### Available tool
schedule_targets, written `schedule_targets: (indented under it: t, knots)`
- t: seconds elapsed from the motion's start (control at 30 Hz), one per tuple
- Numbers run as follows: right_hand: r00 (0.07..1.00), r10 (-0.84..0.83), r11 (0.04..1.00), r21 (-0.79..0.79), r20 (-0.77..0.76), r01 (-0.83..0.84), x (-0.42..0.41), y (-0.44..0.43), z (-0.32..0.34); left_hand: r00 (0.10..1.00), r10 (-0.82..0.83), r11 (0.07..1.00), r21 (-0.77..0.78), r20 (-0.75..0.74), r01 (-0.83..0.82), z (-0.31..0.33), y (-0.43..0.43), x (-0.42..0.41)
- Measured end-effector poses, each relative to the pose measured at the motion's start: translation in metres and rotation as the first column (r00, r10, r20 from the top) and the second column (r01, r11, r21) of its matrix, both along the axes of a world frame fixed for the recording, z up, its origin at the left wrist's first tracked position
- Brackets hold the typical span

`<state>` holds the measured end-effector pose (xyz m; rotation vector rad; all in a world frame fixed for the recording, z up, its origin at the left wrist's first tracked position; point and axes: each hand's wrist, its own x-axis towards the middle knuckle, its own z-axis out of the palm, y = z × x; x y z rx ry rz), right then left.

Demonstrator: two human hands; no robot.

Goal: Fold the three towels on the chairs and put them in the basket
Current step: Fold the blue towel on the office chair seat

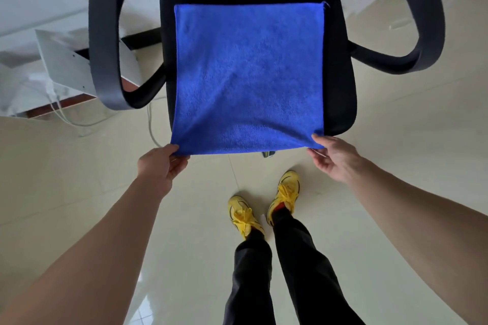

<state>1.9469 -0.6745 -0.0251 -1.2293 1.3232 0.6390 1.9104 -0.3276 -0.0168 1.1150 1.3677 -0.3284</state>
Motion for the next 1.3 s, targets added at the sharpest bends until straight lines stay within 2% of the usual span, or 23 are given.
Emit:
schedule_targets:
  t: [0.13,0.33,0.5,0.7,0.77,0.9,1.1,1.17,1.2,1.27,1.3]
  knots:
    - [0.998,0.064,0.998,0.006,-0.013,-0.063,-0.007,-0.001,-0.004,0.999,-0.048,0.999,-0.017,0.016,0.048,-0.011,-0.007,0.011]
    - [0.995,-0.051,0.993,-0.103,0.09,0.06,-0.024,-0.021,-0.002,0.996,-0.09,0.992,0.088,-0.022,0.091,-0.015,-0.016,0.008]
    - [0.989,-0.099,0.995,-0.016,0.106,0.101,-0.031,-0.025,0.01,0.988,-0.138,0.986,0.089,-0.063,0.144,-0.002,-0.01,-0.016]
    - [0.996,0.008,0.999,0.041,0.084,-0.012,-0.041,-0.032,0.037,0.973,-0.219,0.971,0.079,-0.073,0.224,0.019,-0.009,-0.039]
    - [0.991,-0.003,0.998,0.059,0.133,-0.005,-0.034,-0.034,0.052,0.979,-0.204,0.977,0.061,-0.025,0.205,0.035,-0.009,-0.035]
    - [0.962,-0.119,0.988,0.13,0.248,0.089,-0.004,-0.035,0.076,0.977,-0.135,0.991,0.03,0.164,0.132,0.069,-0.009,-0.007]
    - [0.933,-0.188,0.962,0.25,0.305,0.112,0.056,-0.037,0.088,0.932,-0.245,0.969,0.084,0.267,0.23,0.082,-0.006,0.062]
    - [0.939,-0.095,0.983,0.181,0.331,0.035,0.079,-0.036,0.084,0.921,-0.287,0.957,0.124,0.263,0.262,0.079,-0.003,0.092]
    - [0.939,0.035,0.996,0.07,0.342,-0.062,0.089,-0.033,0.081,0.908,-0.338,0.938,0.163,0.246,0.305,0.079,-0.003,0.106]
    - [0.897,0.321,0.94,-0.214,0.304,-0.264,0.112,-0.025,0.073,0.843,-0.519,0.835,0.296,0.141,0.465,0.074,-0.005,0.132]
    - [0.875,0.394,0.9,-0.311,0.282,-0.305,0.122,-0.022,0.069,0.793,-0.606,0.752,0.376,0.068,0.542,0.072,-0.007,0.144]
